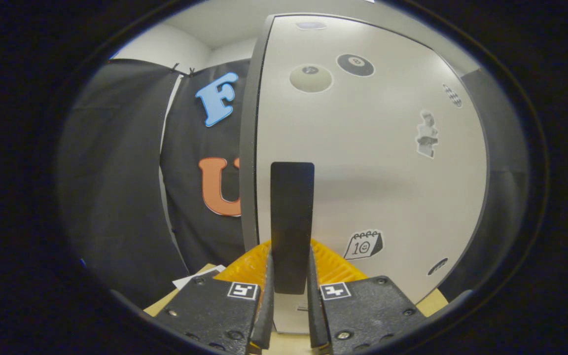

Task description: Open the shoe cabinet door, grab the shoes and put them into the shoe cabinet, then close the shoe cabinet door.

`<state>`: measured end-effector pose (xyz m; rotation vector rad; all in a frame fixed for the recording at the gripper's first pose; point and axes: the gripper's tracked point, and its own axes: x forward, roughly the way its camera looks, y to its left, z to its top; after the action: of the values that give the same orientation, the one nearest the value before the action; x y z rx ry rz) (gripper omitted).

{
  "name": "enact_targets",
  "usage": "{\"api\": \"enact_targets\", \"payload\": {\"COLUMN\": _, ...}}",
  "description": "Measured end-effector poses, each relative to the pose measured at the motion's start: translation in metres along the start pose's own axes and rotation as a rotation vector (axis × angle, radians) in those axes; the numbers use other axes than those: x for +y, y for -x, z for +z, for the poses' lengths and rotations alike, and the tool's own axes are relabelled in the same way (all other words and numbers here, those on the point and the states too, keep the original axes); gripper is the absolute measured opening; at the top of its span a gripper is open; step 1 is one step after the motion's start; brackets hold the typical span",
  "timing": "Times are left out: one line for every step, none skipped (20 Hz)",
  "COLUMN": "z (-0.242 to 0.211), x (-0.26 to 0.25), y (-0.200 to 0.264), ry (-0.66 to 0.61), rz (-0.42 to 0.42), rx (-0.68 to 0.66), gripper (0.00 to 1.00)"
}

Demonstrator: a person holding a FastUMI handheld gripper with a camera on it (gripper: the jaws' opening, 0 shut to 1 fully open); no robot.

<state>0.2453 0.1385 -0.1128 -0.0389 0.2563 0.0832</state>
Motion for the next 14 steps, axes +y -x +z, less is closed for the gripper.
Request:
{"api": "enact_targets", "payload": {"z": -0.001, "x": 0.0, "y": 0.003, "ry": 0.005, "rz": 0.013, "rx": -0.001, "gripper": 0.33}}
{"api": "enact_targets", "payload": {"z": -0.002, "x": 0.001, "y": 0.008, "ry": 0.012, "rz": 0.026, "rx": 0.0, "gripper": 0.33}}
{"api": "enact_targets", "payload": {"z": -0.004, "x": 0.002, "y": 0.011, "ry": 0.018, "rz": 0.041, "rx": 0.005, "gripper": 0.33}}
{"api": "enact_targets", "payload": {"z": -0.005, "x": 0.002, "y": 0.016, "ry": 0.025, "rz": 0.057, "rx": 0.011, "gripper": 0.33}}
{"api": "enact_targets", "payload": {"z": -0.006, "x": 0.001, "y": 0.025, "ry": 0.031, "rz": 0.072, "rx": 0.015, "gripper": 0.33}}
{"api": "enact_targets", "payload": {"z": -0.007, "x": 0.003, "y": 0.035, "ry": 0.035, "rz": 0.086, "rx": 0.02, "gripper": 0.33}}
{"api": "enact_targets", "payload": {"z": -0.008, "x": 0.003, "y": 0.045, "ry": 0.044, "rz": 0.096, "rx": 0.025, "gripper": 0.33}}
{"api": "enact_targets", "payload": {"z": -0.009, "x": -0.001, "y": 0.055, "ry": 0.055, "rz": 0.105, "rx": 0.026, "gripper": 0.33}}
{"api": "enact_targets", "payload": {"z": -0.009, "x": -0.002, "y": 0.061, "ry": 0.067, "rz": 0.114, "rx": 0.025, "gripper": 0.33}}
{"api": "enact_targets", "payload": {"z": -0.01, "x": -0.003, "y": 0.068, "ry": 0.078, "rz": 0.126, "rx": 0.023, "gripper": 0.33}}
{"api": "enact_targets", "payload": {"z": -0.013, "x": -0.005, "y": 0.076, "ry": 0.084, "rz": 0.142, "rx": 0.021, "gripper": 0.33}}
{"api": "enact_targets", "payload": {"z": -0.015, "x": -0.007, "y": 0.086, "ry": 0.09, "rz": 0.159, "rx": 0.02, "gripper": 0.33}}
{"api": "enact_targets", "payload": {"z": -0.016, "x": -0.012, "y": 0.097, "ry": 0.096, "rz": 0.176, "rx": 0.017, "gripper": 0.33}}
{"api": "enact_targets", "payload": {"z": -0.017, "x": -0.014, "y": 0.105, "ry": 0.097, "rz": 0.193, "rx": 0.014, "gripper": 0.33}}
